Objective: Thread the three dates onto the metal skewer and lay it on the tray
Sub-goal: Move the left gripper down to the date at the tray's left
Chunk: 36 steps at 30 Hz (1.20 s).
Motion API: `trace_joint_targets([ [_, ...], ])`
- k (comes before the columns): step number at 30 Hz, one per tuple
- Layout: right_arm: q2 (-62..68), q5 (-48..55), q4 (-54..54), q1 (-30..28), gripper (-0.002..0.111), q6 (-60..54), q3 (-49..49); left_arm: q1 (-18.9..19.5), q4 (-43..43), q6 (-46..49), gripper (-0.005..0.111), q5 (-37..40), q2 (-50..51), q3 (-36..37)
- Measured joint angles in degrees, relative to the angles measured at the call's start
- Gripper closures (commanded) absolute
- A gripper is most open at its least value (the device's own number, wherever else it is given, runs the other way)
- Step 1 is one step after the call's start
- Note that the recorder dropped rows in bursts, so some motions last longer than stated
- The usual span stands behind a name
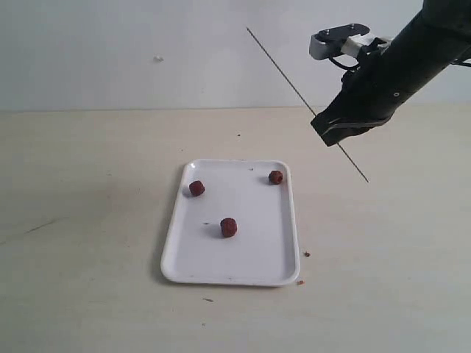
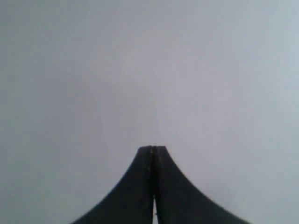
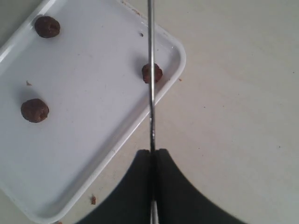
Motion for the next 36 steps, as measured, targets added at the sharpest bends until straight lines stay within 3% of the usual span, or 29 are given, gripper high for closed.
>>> trace_joint_targets([
  [3, 0.0, -0.1, 0.0, 0.0, 0.108, 0.0, 0.0, 0.0, -12.3, 9.3, 0.107, 4.9, 6.0, -8.5],
  [6, 0.0, -0.2, -1.3, -0.2, 0.108, 1.3, 0.0, 0.0, -25.1, 22.0, 0.107, 16.6, 22.6, -23.2],
  [7, 0.0, -0.5, -2.2, -0.4, 0.108, 2.6, 0.0, 0.0, -25.8, 23.5, 0.107, 20.4, 27.7, -26.9],
  [15, 0.0, -0.6, -8.6, -4.8, 0.108, 10.8, 0.0, 0.0, -22.6, 28.8, 0.104, 53.1, 68.4, -53.5],
  [18, 0.3, -0.4, -9.0, -5.2, 0.108, 11.0, 0.0, -1.3, -22.2, 32.1, 0.092, 62.9, 81.8, -62.3],
  [22, 1.1, -0.3, -8.5, -5.2, 0.108, 10.8, 0.0, -5.9, -22.1, 35.7, 0.066, 73.8, 96.8, -73.6],
  [26, 1.6, -0.3, -8.3, -5.2, 0.108, 10.6, 0.0, -11.0, -20.6, 36.7, 0.049, 82.8, 109.7, -85.9],
  [31, 1.6, -0.3, -7.2, -5.2, 0.108, 10.2, 0.0, -17.2, -14.4, 36.9, 0.049, 88.8, 122.4, -100.1],
  [36, 1.6, -0.3, -6.9, -5.2, 0.108, 10.2, 0.0, -20.4, -11.8, 37.1, 0.049, 92.4, 130.1, -109.7],
])
